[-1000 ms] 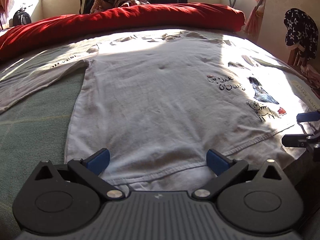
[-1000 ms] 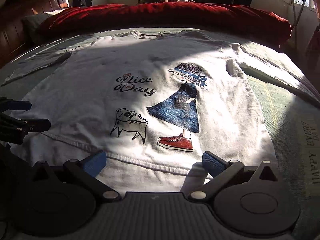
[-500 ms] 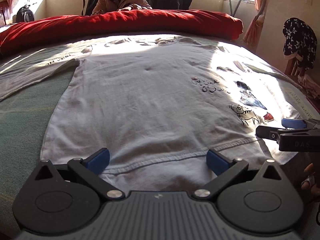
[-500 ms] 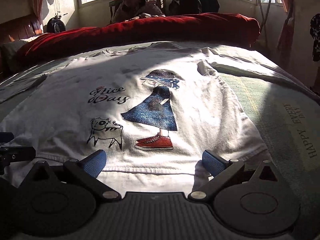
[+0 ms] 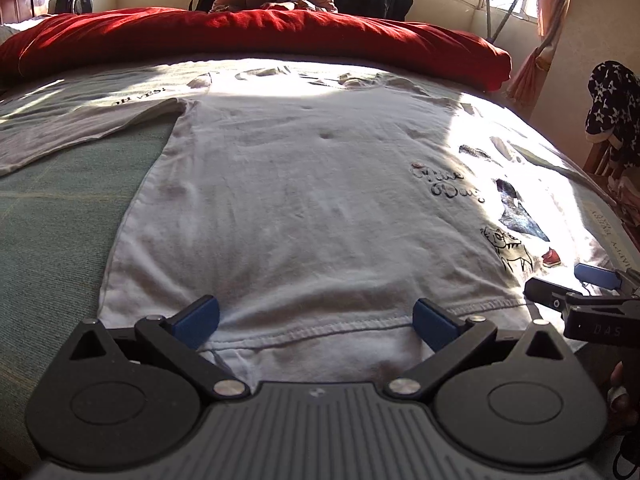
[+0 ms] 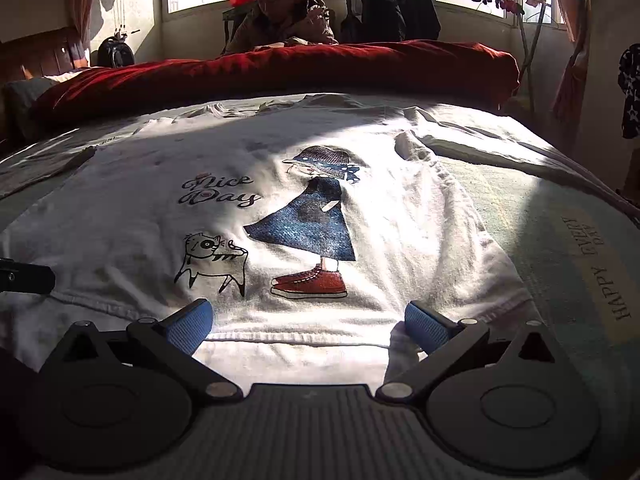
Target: Fold clothes
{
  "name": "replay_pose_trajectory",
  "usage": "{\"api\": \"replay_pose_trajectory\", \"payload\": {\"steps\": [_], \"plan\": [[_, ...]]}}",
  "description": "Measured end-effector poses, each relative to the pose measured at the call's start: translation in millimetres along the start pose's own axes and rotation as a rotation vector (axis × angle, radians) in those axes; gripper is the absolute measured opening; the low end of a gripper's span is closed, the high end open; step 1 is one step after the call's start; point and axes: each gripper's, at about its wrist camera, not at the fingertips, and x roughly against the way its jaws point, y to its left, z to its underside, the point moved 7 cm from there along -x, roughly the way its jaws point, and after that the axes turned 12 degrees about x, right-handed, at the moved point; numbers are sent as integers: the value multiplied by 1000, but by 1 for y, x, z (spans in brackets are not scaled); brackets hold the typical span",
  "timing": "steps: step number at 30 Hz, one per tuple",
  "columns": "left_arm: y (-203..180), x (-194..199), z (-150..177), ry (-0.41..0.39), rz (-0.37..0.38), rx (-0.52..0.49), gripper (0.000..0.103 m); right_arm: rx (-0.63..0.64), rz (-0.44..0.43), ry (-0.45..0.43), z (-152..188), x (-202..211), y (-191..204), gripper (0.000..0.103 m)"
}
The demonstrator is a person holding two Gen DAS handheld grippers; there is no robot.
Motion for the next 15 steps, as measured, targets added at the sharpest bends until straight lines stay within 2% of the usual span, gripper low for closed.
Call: {"api": "replay_pose_trajectory", "payload": {"steps": [6, 10, 12, 15], "plan": [[8, 3, -3, 2, 51, 62, 102, -81, -9, -46, -24, 12, -4, 103], [8, 1, -4, 3, 47, 70, 102, -120, -36, -90, -50, 13, -10, 103], [7, 1, -4, 1, 44, 74, 102, -113, -81, -60, -67, -10, -14, 103], [14, 4, -10, 5, 72, 165, 102, -99, -167, 28, -75, -47, -13, 103]]}}
